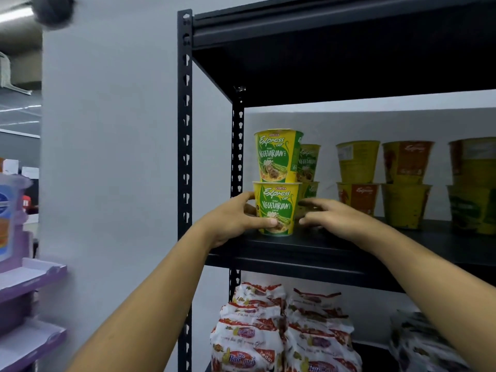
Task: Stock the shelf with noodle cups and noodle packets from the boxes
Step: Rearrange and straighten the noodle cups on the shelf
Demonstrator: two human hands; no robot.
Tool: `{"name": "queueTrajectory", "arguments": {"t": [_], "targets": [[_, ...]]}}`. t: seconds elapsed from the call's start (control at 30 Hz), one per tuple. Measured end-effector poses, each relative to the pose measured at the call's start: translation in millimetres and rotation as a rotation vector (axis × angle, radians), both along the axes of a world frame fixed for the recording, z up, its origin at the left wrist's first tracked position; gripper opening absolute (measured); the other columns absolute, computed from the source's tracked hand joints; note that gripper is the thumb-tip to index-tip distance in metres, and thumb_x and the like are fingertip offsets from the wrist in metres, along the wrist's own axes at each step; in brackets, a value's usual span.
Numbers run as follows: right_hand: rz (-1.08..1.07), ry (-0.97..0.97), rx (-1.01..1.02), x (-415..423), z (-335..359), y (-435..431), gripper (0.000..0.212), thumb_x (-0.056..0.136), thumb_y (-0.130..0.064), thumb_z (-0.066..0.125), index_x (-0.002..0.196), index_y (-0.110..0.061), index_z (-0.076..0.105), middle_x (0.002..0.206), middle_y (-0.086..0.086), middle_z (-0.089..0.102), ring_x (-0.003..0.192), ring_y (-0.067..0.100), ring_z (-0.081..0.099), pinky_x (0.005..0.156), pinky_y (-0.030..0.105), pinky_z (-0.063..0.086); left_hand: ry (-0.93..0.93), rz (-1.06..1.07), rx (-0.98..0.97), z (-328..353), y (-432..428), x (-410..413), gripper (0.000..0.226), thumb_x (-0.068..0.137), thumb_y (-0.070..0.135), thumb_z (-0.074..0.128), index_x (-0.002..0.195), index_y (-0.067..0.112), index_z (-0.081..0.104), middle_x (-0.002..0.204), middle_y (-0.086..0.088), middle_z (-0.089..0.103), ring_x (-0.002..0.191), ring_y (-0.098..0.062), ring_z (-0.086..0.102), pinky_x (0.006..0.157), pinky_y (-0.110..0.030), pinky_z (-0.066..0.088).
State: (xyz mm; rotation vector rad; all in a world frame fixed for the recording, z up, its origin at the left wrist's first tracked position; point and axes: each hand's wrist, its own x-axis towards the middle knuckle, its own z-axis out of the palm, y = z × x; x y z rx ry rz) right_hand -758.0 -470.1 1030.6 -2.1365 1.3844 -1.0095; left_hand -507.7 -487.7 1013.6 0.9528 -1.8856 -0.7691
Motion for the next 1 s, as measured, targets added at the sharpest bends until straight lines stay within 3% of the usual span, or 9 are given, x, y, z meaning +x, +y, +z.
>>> {"name": "queueTrajectory", "arguments": {"t": [0.13,0.23,0.3,0.4,0.5,0.73,0.9,1.0], "targets": [[-0.040,-0.259,-0.060,-1.3,4.6,-5.2,0.042,0.094,-0.025,0.066,0.135,-0.030,0.059,0.113,-0.005,0.074,0.102,0.013,0.072,0.101,0.045,0.052,-0.038,-0.019,-0.023,0.4,4.2,-0.1,0.053,0.084,0.032,0.084,0.131,0.031,0.058,0.118,0.000,0.072,0.104,-0.012,0.071,0.086,-0.022,0.054],[-0.062,-0.422,-0.183,9.6,13.2,-1.9,0.036,0.094,-0.037,0.067,0.128,-0.027,0.061,0.117,-0.001,0.072,0.100,0.016,0.071,0.095,0.045,0.056,-0.031,-0.021,-0.023,-1.0,1.2,-0.6,0.061,0.081,0.037,0.087,0.133,0.031,0.057,0.119,0.000,0.072,0.107,-0.014,0.071,0.099,-0.034,0.055],[-0.074,-0.490,-0.248,23.3,21.2,0.9,0.051,0.091,-0.052,0.068,0.133,-0.025,0.057,0.121,-0.003,0.067,0.105,0.015,0.067,0.092,0.040,0.055,-0.030,-0.022,-0.019,-2.3,-2.7,-0.4,0.067,0.076,0.042,0.090,0.133,0.033,0.056,0.121,0.001,0.072,0.111,-0.016,0.071,0.104,-0.041,0.053],[-0.110,-0.517,-0.262,47.9,32.8,2.4,0.083,0.078,-0.070,0.072,0.141,-0.025,0.044,0.125,-0.007,0.059,0.112,0.016,0.059,0.094,0.039,0.050,-0.031,-0.031,-0.021,-2.5,-4.8,0.2,0.068,0.074,0.045,0.091,0.132,0.035,0.056,0.122,0.001,0.072,0.112,-0.018,0.071,0.106,-0.044,0.052],[-0.143,-0.533,-0.239,67.0,39.5,-3.1,0.102,0.064,-0.074,0.080,0.142,-0.027,0.035,0.126,-0.004,0.058,0.111,0.019,0.061,0.098,0.044,0.050,-0.026,-0.039,-0.002,-1.9,-6.0,1.1,0.069,0.074,0.042,0.091,0.133,0.032,0.056,0.121,0.000,0.073,0.111,-0.018,0.071,0.107,-0.046,0.052],[-0.098,-0.549,-0.219,68.6,38.8,-17.4,0.097,0.063,-0.062,0.089,0.138,-0.025,0.039,0.124,-0.003,0.064,0.105,0.017,0.066,0.095,0.044,0.054,-0.034,-0.034,-0.001,-1.2,-6.9,2.0,0.062,0.077,0.038,0.089,0.130,0.032,0.058,0.119,0.000,0.074,0.110,-0.018,0.072,0.106,-0.046,0.052],[0.015,-0.598,-0.183,64.9,39.7,-12.9,0.082,0.074,-0.052,0.084,0.139,-0.019,0.047,0.115,-0.007,0.067,0.099,0.010,0.066,0.073,0.027,0.049,-0.027,-0.031,0.008,-0.6,-6.5,1.2,0.060,0.080,0.034,0.087,0.132,0.031,0.057,0.120,0.000,0.073,0.110,-0.018,0.071,0.105,-0.045,0.053],[0.058,-0.589,-0.166,62.6,40.9,-13.2,0.085,0.069,-0.056,0.083,0.139,-0.018,0.052,0.118,-0.004,0.070,0.104,0.015,0.067,0.080,0.031,0.051,-0.036,-0.026,0.006,0.5,-4.5,0.5,0.058,0.083,0.032,0.086,0.132,0.032,0.056,0.120,0.001,0.073,0.110,-0.017,0.070,0.106,-0.044,0.052]]}}
